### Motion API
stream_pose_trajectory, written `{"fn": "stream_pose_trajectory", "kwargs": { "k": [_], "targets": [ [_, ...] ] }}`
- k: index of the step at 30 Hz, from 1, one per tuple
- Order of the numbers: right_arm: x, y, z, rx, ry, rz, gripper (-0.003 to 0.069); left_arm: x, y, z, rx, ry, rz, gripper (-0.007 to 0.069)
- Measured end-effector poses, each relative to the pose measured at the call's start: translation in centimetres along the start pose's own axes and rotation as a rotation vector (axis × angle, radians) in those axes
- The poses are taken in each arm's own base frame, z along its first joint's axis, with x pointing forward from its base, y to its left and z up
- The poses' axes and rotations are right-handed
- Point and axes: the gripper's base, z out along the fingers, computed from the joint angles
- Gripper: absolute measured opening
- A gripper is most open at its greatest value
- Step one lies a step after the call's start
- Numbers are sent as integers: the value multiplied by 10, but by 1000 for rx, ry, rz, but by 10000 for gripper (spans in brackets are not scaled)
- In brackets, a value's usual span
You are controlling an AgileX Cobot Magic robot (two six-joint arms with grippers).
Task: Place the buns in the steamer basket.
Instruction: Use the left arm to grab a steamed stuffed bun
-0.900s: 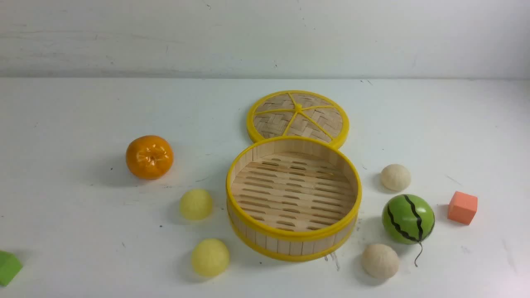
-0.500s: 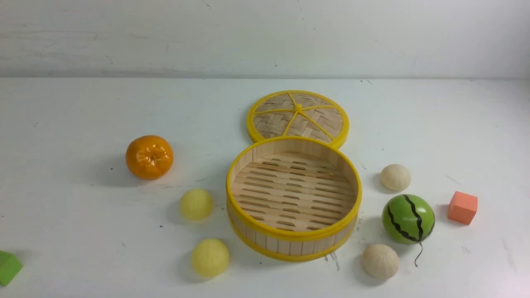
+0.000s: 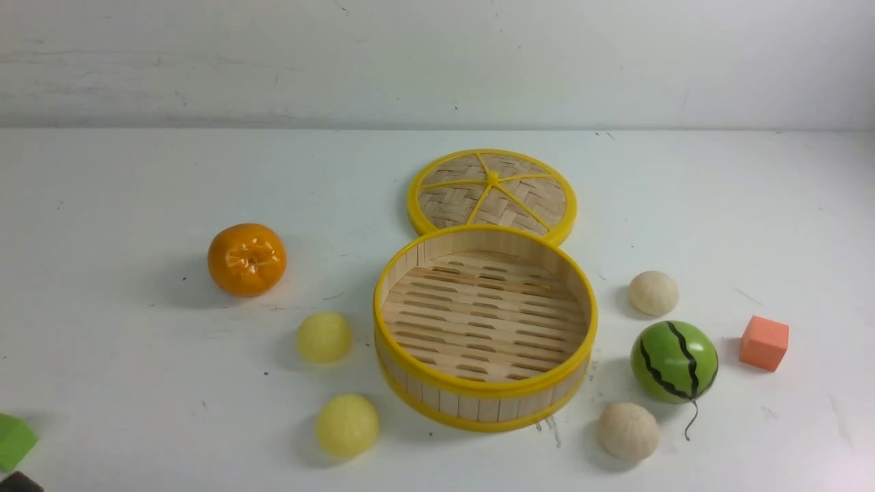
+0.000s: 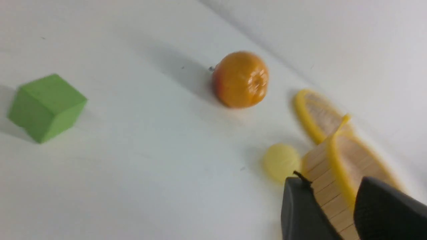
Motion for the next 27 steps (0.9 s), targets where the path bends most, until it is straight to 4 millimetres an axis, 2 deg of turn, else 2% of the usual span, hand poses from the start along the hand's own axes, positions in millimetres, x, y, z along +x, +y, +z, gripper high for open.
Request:
{"fn": "stream_pose_trajectory", "kwargs": {
  "k": [4,8,12,14,18,20,23,25,26,27],
  "targets": [
    [0,0,0,0,0,0,-22,-15,-6,-1,93,-155,-267,238],
    [0,0,0,0,0,0,-22,-22,-8,-3,129,-226,-374,238],
    [0,0,0,0,0,0,-22,-22,-7,-3,129,-228,-379,226],
    [0,0,0,0,0,0,-22,-24,-11,-4,132,-211,-372,195],
    [0,0,0,0,0,0,-22,-51,-45,-17,180,-190,-158,81],
    [0,0,0,0,0,0,-22,-59,-54,-21,177,-174,-99,52],
    [0,0,0,0,0,0,-22,-76,-77,-21,102,-21,38,-13],
    [0,0,0,0,0,0,-22,-85,-91,-10,6,184,129,-13],
    [0,0,0,0,0,0,-22,-84,-91,-9,-12,226,137,-13],
    [0,0,0,0,0,0,-22,-85,-96,3,-86,412,201,-13]
  ]
}}
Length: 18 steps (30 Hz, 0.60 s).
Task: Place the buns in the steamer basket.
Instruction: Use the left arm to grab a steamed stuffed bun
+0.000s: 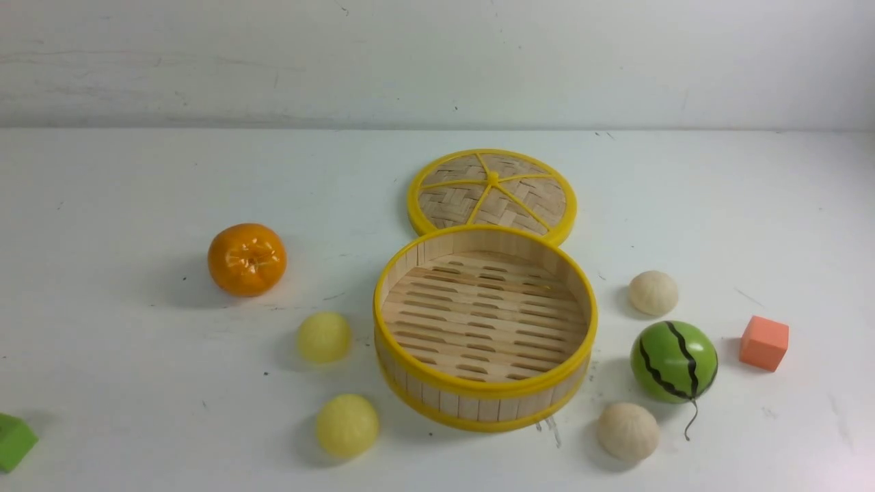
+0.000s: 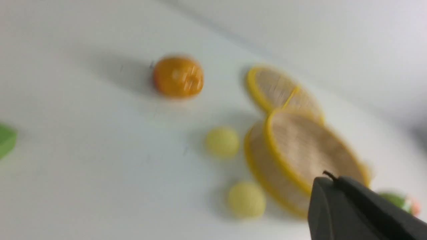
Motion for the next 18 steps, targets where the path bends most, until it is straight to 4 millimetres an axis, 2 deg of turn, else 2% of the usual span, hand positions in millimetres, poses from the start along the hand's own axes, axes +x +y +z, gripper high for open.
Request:
{"fn": "stream_pose_trajectory", "kwargs": {
  "k": [1,2,3,4,5,7,10,12,15,17,18],
  "targets": [
    [0,0,0,0,0,0,-22,-4,-2,8,-38,120,36,-13],
    [0,0,0,0,0,0,-22,-5,-2,13,-52,156,40,-13],
    [0,0,0,0,0,0,-22,-12,-3,28,-93,323,93,-13],
    [0,0,0,0,0,0,-22,-13,-3,33,-102,352,92,-13],
    [0,0,0,0,0,0,-22,-19,-2,54,-127,452,111,-13],
    [0,0,0,0,0,0,-22,-24,0,76,-131,523,119,-13],
    [0,0,0,0,0,0,-22,-25,3,123,-95,652,102,-13],
    [0,0,0,0,0,0,-22,-26,2,146,-60,705,93,-13],
    [0,0,0,0,0,0,-22,-22,-11,173,-8,756,149,-13],
    [0,0,0,0,0,0,-22,-18,-22,180,17,770,198,-13],
    [0,0,0,0,0,0,-22,-12,-40,185,44,779,269,-13]
  ]
}}
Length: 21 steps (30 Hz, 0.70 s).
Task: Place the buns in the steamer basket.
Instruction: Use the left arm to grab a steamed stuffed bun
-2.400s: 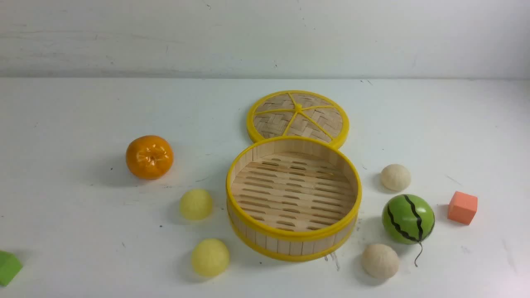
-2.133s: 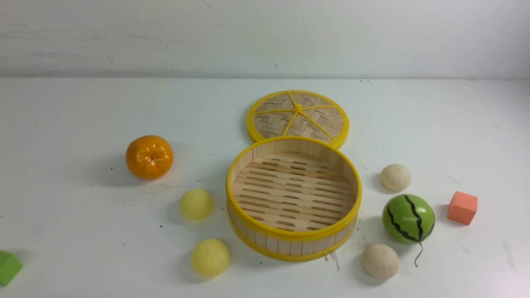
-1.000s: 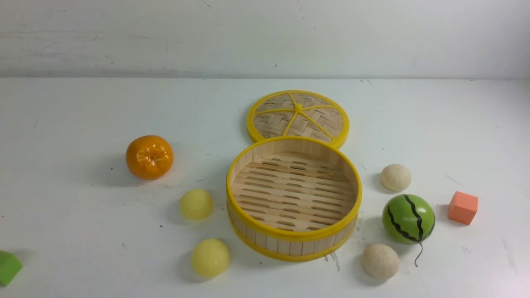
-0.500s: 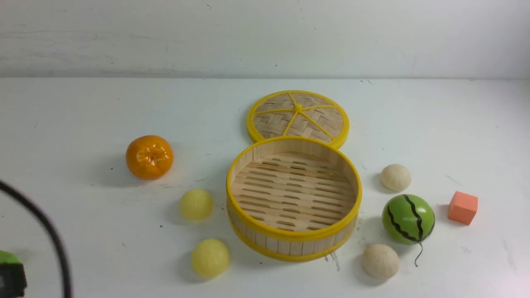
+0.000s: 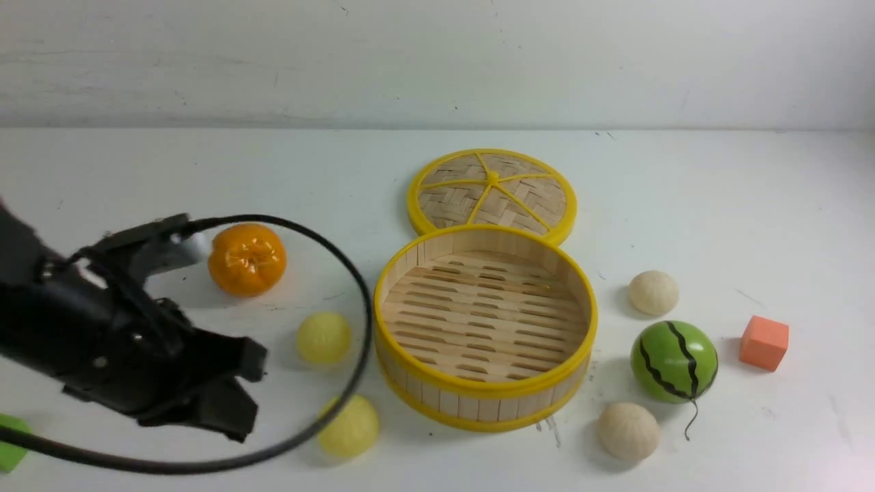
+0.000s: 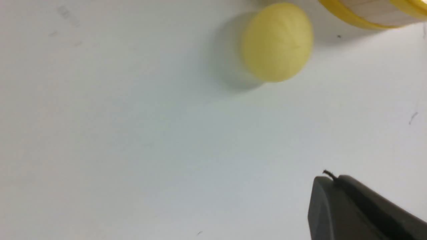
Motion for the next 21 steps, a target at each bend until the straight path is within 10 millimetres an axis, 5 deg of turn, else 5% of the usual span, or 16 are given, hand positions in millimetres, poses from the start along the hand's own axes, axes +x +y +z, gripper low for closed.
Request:
{"fn": "stream_pose_trajectory", "kwargs": {
  "k": [5,15,21],
  "targets": [
    [0,0,0,0,0,0,-22,-8,-50,19,-66,23,183,-13],
    [0,0,0,0,0,0,-22,-40,-48,80,-173,127,224,-6],
    [0,0,0,0,0,0,-22,-48,-43,99,-204,135,259,103]
  ]
}}
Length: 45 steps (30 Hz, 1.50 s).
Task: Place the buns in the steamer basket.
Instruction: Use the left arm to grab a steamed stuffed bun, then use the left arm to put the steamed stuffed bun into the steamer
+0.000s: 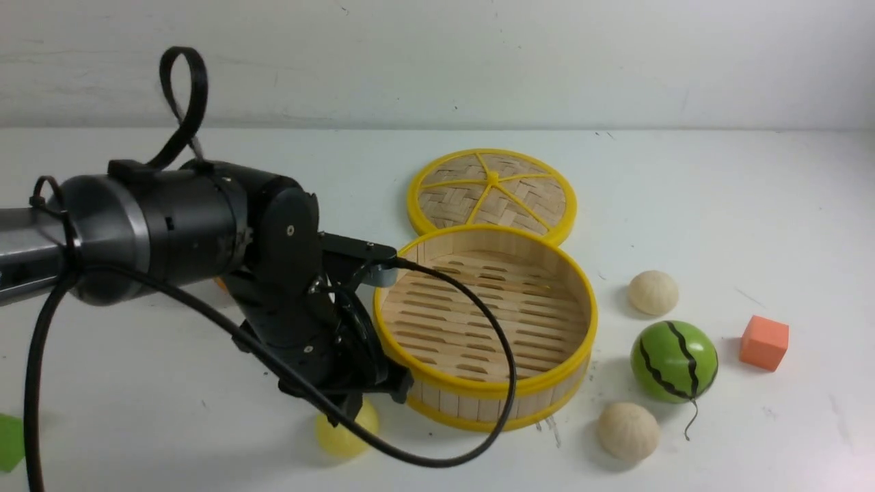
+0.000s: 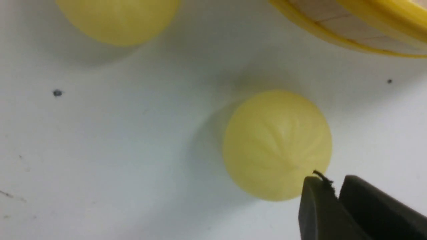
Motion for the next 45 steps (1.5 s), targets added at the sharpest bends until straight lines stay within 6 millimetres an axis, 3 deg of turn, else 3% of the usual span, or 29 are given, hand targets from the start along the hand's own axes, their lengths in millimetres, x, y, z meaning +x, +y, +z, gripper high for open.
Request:
{"fn": "stream_pose_trajectory", "kwargs": {
  "k": [6,15,18,22,24,27,29,33,37,42,45],
  "targets": [
    [0,0,0,0,0,0,-22,-6,2,14,-18,-26,18,195],
    [0,0,0,0,0,0,-22,-9,5,30,-45,-27,44,210],
    [0,0,0,0,0,0,-22,-8,5,31,-38,-6,34,163],
    [0,0,0,0,0,0,-22,-7,4,26,-35,28,29,8],
    [0,0,0,0,0,0,-22,-8,3,23,-35,38,30,-14],
    [0,0,0,0,0,0,-22,-12,1,3,-34,47,34,-13],
    [0,0,0,0,0,0,-22,-18,-5,-24,-23,2,46,-13],
    [0,0,0,0,0,0,-22,-37,-32,-68,22,-139,143,-13],
    [0,0,0,0,0,0,-20,-54,-55,-79,56,-215,233,-13],
    [0,0,0,0,0,0,-18,-86,-68,-40,58,-199,276,-13],
    [0,0,0,0,0,0,-15,-99,-67,-3,22,-148,292,-13]
  ]
}}
